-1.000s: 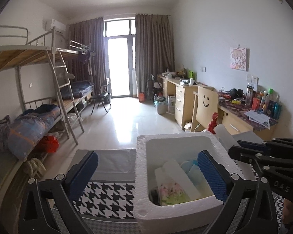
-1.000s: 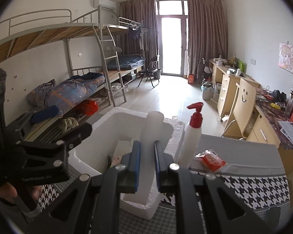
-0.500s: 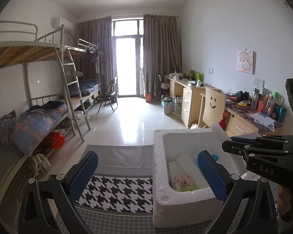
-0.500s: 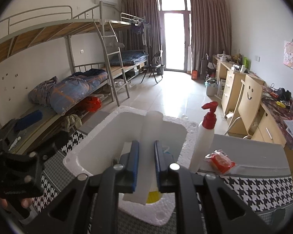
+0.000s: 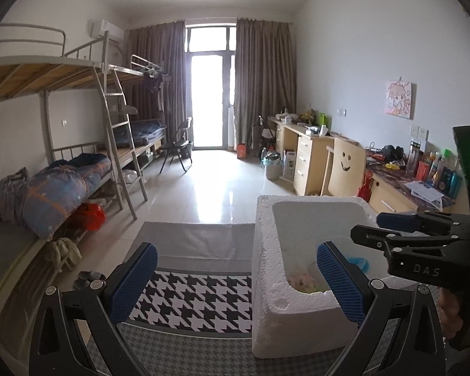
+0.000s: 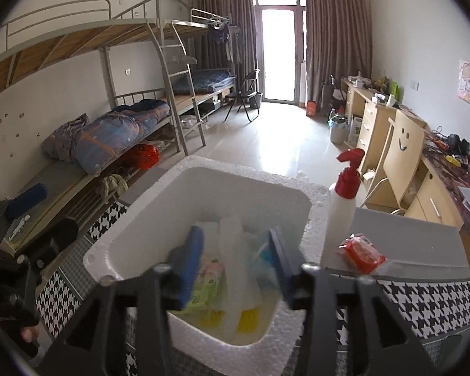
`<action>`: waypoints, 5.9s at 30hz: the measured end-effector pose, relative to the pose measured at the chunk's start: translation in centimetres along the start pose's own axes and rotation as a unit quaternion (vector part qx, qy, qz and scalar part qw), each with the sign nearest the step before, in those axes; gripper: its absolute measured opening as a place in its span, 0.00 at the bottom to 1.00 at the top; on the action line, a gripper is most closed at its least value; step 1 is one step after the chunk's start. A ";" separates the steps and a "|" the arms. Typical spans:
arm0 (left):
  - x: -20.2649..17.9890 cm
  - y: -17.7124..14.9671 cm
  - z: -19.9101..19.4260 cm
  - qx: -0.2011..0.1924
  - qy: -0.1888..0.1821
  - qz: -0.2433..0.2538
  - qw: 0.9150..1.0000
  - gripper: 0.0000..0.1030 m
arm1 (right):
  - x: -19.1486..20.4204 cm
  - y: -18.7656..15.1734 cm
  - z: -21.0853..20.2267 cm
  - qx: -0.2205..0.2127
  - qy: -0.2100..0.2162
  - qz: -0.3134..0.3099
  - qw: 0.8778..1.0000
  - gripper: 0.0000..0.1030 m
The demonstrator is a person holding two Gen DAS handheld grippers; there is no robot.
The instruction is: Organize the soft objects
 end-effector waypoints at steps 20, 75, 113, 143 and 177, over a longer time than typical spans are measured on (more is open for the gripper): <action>-1.8 0.0 -2.6 -0.018 -0.015 0.012 1.000 0.99 | -0.4 -0.9 -6.1 -0.073 -0.010 0.007 0.997 0.94; -5.5 -5.2 -10.4 -0.088 -0.053 0.028 0.994 0.99 | -1.0 -9.9 -14.9 -0.180 -0.049 0.021 0.982 0.94; -5.6 -8.4 -10.9 -0.091 -0.039 0.010 0.995 0.99 | -0.9 -14.7 -15.9 -0.194 -0.067 0.044 0.978 0.94; -5.6 -11.3 -14.9 -0.106 -0.035 0.015 0.994 0.99 | 1.0 -18.1 -18.7 -0.204 -0.057 0.047 0.976 0.94; -5.6 -14.2 -18.9 -0.127 -0.033 0.017 0.991 0.99 | 2.3 -21.4 -22.0 -0.230 -0.062 0.052 0.970 0.94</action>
Point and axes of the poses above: each gripper's, at about its wrist camera, not at the fingertips, and z roughly the way its jaws point, x to its left, y to its top, the point moved 5 cm from there along z, roughly the way its jaws point, and after that the axes turned 2 degrees about x, right-handed, at the moved point
